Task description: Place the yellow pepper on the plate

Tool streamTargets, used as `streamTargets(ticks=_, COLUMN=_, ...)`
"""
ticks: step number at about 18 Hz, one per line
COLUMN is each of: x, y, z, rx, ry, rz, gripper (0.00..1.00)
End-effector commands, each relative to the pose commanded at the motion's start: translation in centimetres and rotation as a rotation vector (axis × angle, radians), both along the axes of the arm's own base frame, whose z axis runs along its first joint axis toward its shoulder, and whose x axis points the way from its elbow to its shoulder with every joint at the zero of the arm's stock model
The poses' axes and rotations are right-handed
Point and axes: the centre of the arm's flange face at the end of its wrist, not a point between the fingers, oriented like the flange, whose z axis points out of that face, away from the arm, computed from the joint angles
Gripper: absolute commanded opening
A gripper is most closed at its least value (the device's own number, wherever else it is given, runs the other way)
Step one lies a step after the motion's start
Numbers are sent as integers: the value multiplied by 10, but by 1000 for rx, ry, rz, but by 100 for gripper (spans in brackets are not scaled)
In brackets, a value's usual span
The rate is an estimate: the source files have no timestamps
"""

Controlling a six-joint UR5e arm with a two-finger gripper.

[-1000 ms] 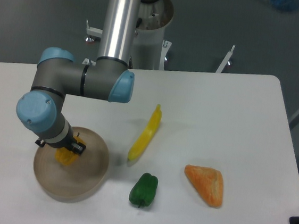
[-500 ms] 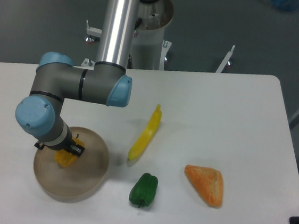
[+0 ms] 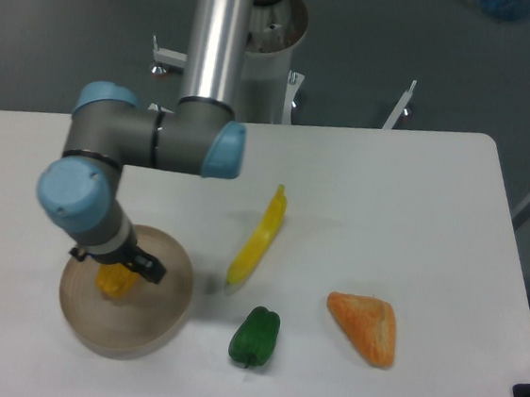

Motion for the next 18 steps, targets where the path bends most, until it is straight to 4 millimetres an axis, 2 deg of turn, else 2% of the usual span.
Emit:
streamTargets(ticks=3, x=-59, y=-14, z=18, rx=23, ry=7, rz=-32, gripper=100)
streamTargets(ticks=6, x=-109, y=-30, z=21, rx=4, ry=50, rz=-94, gripper=100)
streamTargets(ticks=10, x=-179, y=-52, z=29, rx=38, ry=80, rz=-94, gripper=100)
streamTargets(ticks=14, x=-221, y=-69, z=27, rx=45, ry=96, rz=-156, gripper=100)
streamTargets(ticks=18, x=-230, y=-71, z=22, rx=59, ry=109, rz=-147, gripper=100)
